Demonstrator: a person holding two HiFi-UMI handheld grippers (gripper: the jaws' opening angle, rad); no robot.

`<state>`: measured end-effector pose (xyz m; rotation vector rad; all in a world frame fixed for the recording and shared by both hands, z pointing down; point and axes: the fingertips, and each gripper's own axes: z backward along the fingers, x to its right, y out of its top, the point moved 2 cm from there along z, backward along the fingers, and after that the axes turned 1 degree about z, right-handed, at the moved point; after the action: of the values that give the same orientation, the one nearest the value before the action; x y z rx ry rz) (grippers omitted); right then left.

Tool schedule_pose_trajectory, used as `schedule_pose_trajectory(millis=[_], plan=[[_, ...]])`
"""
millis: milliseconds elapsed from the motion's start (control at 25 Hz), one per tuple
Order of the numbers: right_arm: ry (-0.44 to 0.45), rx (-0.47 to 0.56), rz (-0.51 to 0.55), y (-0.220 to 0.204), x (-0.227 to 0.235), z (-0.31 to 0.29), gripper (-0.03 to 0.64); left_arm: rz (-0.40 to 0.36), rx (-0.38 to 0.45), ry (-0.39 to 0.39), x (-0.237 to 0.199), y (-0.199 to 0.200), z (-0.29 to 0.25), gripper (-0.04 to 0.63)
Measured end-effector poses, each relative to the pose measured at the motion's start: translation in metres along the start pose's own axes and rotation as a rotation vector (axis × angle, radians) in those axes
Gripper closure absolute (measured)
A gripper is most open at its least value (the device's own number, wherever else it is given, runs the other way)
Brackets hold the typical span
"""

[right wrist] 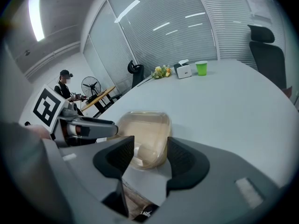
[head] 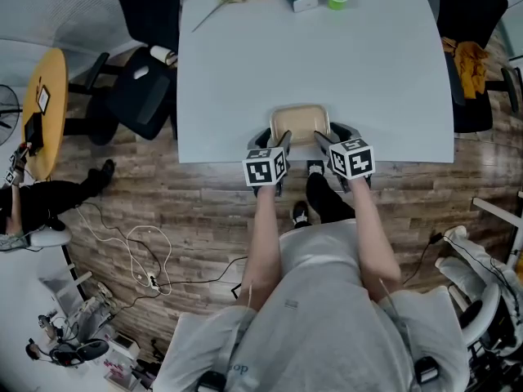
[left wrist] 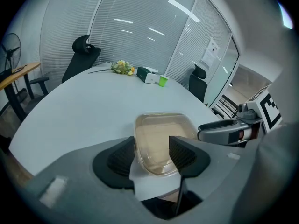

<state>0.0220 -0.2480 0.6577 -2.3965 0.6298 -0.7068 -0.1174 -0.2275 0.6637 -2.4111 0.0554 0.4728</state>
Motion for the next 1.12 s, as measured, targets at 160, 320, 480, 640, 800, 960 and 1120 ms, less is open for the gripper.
schedule_pose_trajectory(millis=[160, 320, 480, 640, 800, 960, 1120], plan=[[-0.009, -0.024, 0.023, -0.005, -0.002, 0.000, 0.396, -0.026, -0.012, 0.009, 0.001, -0.001, 0.002, 0.359], [-0.050, -0.074, 0.134, -0.009, -0.004, -0.003, 0.396, -0.071, -0.026, 0.026, 0.004, -0.001, 0.002, 0.359], [-0.066, -0.092, 0.204, -0.008, -0.009, -0.005, 0.397, -0.072, -0.046, 0.054, 0.000, -0.001, 0.003, 0.367], [-0.078, -0.086, 0.214, -0.005, -0.009, -0.004, 0.412, -0.066, -0.045, 0.072, -0.002, 0.003, 0.003, 0.383], [-0.095, -0.100, 0.232, 0.000, -0.013, -0.005, 0.417, -0.077, -0.060, 0.099, -0.002, 0.006, 0.002, 0.383], [-0.099, -0.088, 0.193, -0.001, -0.006, -0.003, 0.426, -0.074, -0.061, 0.088, 0.001, 0.007, 0.004, 0.385], [-0.091, -0.067, 0.132, 0.001, -0.006, 0.001, 0.433, -0.061, -0.054, 0.072, 0.003, 0.007, 0.006, 0.385]])
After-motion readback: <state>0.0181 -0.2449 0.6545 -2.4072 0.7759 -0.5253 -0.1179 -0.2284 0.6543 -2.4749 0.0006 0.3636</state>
